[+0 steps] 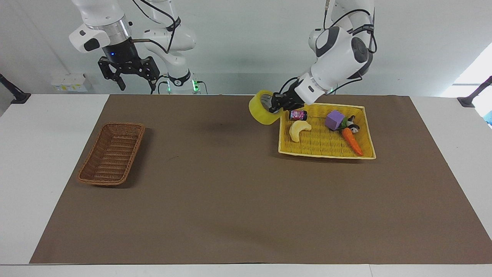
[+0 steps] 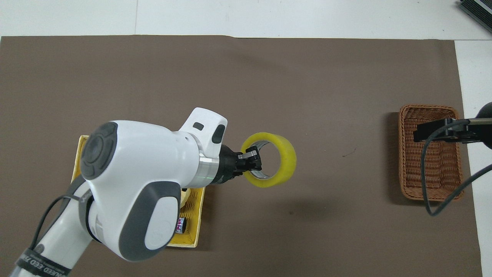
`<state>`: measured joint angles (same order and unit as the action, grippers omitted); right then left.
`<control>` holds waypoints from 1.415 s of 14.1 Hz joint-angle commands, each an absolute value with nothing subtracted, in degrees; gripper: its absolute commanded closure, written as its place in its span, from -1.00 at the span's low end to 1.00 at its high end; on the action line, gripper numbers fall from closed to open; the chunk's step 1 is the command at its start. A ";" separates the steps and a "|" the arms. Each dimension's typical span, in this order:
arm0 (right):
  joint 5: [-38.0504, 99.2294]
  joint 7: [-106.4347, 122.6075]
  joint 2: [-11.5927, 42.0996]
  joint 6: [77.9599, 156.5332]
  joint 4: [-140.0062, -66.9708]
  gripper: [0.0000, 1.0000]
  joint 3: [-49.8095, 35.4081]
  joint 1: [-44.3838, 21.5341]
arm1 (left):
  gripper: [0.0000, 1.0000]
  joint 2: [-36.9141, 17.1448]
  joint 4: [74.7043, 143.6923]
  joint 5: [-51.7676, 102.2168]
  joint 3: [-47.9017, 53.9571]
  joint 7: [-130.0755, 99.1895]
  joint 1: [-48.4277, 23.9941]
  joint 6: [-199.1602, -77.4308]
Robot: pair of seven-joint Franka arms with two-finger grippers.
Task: Move tape to another basket
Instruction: 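Lift the tape roll with the left gripper toward the brown basket, then hold the tape with the left gripper while the right gripper reaches it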
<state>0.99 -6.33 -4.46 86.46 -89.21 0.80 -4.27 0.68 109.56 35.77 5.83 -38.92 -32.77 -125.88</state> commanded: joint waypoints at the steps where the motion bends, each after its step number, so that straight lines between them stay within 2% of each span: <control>1: 1.93 -5.45 -4.66 86.75 -89.47 -1.00 0.79 -3.69 | 1.00 0.79 108.72 36.65 4.75 -45.07 -37.78 -132.34; 3: 1.93 -5.45 -4.66 86.75 -89.47 -1.00 0.79 -3.69 | 1.00 0.70 108.81 36.65 4.75 -47.98 -40.33 -135.69; 20: 1.93 -4.84 -4.66 86.66 -89.47 -1.00 0.79 -3.60 | 1.00 1.05 109.42 36.65 4.75 -48.16 -40.25 -134.74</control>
